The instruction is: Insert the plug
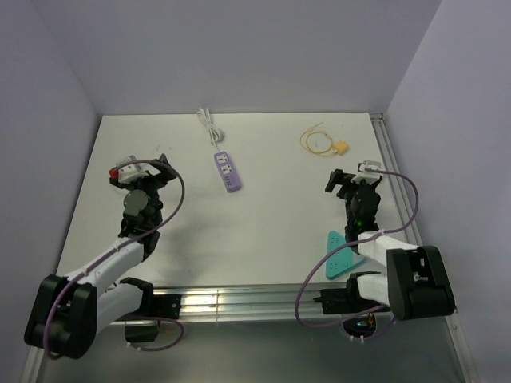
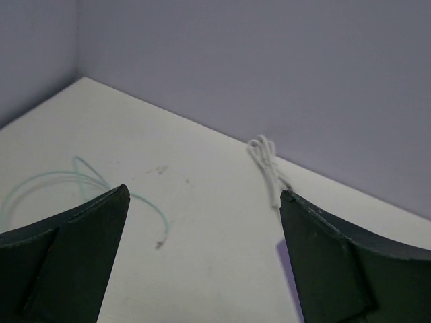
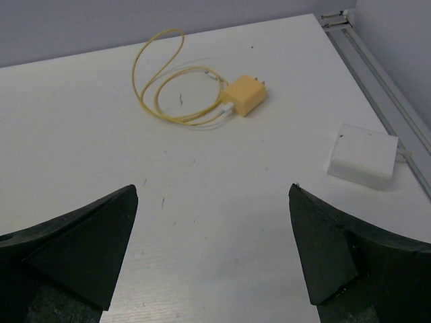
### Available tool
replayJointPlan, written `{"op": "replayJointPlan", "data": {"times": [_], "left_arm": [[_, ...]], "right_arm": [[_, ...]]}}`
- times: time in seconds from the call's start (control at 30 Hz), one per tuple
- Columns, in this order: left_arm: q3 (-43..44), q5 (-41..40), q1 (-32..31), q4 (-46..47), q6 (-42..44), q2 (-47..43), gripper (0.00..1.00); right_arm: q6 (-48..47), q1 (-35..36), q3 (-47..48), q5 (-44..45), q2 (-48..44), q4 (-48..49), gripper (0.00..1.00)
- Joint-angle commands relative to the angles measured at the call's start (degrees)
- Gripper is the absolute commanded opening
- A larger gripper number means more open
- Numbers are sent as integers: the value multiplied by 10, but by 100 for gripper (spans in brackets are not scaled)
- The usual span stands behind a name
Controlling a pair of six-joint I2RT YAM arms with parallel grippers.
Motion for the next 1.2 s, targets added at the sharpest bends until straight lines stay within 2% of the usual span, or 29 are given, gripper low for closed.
{"op": "replayJointPlan", "data": {"times": [0.0, 0.17, 0.27, 0.3, 0.33, 0.4, 0.47, 0.5, 0.6, 0.63, 0.67, 0.83, 0.87, 1.0, 1.07, 1.17], "left_arm": [[7, -33, -42, -83, -84, -42, 99], [17, -49, -44, -181, -242, -118, 100], [50, -55, -44, -300, -350, -144, 99], [61, -49, -44, -364, -374, -147, 100], [79, -43, -44, -389, -398, -151, 99], [92, 2, -44, -451, -425, -170, 99], [103, 71, -44, -484, -430, -198, 100], [103, 100, -44, -486, -424, -208, 100], [83, 188, -44, -464, -415, -252, 99], [72, 203, -44, -461, -433, -267, 99], [72, 212, -46, -465, -436, -268, 99], [115, 151, -75, -535, -410, -256, 100], [126, 137, -75, -577, -411, -254, 100], [187, 40, -75, -669, -407, -226, 100], [232, 2, -71, -692, -382, -187, 99], [307, 11, -53, -750, -339, -99, 100]], "right_arm": [[1, 6, 42, 32, -41, -75, 100], [41, 13, 42, 44, -135, -166, 100], [62, 27, 40, 39, -197, -203, 100], [63, 27, 38, 26, -213, -208, 100], [101, 27, 38, 37, -228, -219, 100], [199, 27, 63, 79, -270, -308, 100], [226, 27, 91, 80, -292, -417, 100], [207, 26, 116, 69, -295, -442, 100], [166, 25, 163, -52, -289, -522, 100], [153, 25, 170, -102, -278, -526, 100], [160, 24, 175, -116, -272, -547, 100], [203, 25, 192, -193, -245, -543, 100], [210, 25, 192, -204, -240, -540, 100], [244, 25, 207, -229, -208, -555, 100], [260, 24, 212, -219, -189, -579, 100], [277, 27, 221, -200, -178, -626, 100]]}}
